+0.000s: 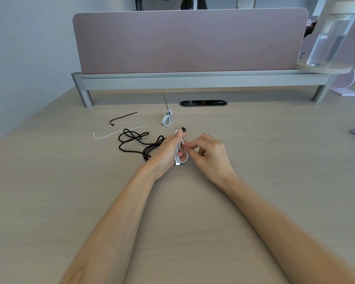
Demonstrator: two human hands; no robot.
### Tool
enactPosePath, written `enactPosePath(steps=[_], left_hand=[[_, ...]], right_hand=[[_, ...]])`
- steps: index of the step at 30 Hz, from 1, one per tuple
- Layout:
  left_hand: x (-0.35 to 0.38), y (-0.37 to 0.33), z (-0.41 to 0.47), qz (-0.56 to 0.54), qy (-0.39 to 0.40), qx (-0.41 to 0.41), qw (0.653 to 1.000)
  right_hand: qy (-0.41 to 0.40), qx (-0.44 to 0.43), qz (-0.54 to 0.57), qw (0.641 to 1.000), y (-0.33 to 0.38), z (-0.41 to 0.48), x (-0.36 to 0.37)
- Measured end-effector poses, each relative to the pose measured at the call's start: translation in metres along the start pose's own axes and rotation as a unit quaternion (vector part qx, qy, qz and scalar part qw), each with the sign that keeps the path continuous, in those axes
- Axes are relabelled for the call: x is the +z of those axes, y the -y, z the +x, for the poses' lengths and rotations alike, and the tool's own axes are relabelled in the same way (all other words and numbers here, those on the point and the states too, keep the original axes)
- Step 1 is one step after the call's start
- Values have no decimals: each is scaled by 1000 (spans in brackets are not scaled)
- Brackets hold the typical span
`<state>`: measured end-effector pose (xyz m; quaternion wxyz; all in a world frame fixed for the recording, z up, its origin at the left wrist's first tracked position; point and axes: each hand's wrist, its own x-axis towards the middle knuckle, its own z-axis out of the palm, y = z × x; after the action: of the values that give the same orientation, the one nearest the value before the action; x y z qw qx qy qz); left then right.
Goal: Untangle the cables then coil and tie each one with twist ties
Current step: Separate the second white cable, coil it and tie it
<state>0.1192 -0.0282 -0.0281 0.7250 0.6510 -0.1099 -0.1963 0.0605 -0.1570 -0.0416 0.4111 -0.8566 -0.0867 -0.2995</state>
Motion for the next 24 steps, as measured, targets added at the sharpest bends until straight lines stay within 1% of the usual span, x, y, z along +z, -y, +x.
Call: enactPosePath(steps=[5,9,11,13,16,19,22,24], left_hand=[[0,-1,0,-51,-6,6,999],[-1,-4,0,-136,-8,9,991],[-1,-7,-3,-171,-10,12,985],[-2,-7,-3,-178,-16,19,984],[-1,-4,1,-167,-34,29,985],[0,-4,4,-197,-59,30,978],[-2,-4,4,-232,-63,29,970],[-3,-4,2,-225,-59,26,972]], right_hand=[[59,-3,9,998,3,-1,1],[114,26,37,992,6,-4,-2],[149,17,43,988,6,-5,-4],[170,2,33,985,4,-6,-4],[167,28,43,985,4,-5,-2],[162,77,49,983,2,-4,-2],[156,89,19,983,0,-2,-2],[150,101,4,983,1,-3,-2]])
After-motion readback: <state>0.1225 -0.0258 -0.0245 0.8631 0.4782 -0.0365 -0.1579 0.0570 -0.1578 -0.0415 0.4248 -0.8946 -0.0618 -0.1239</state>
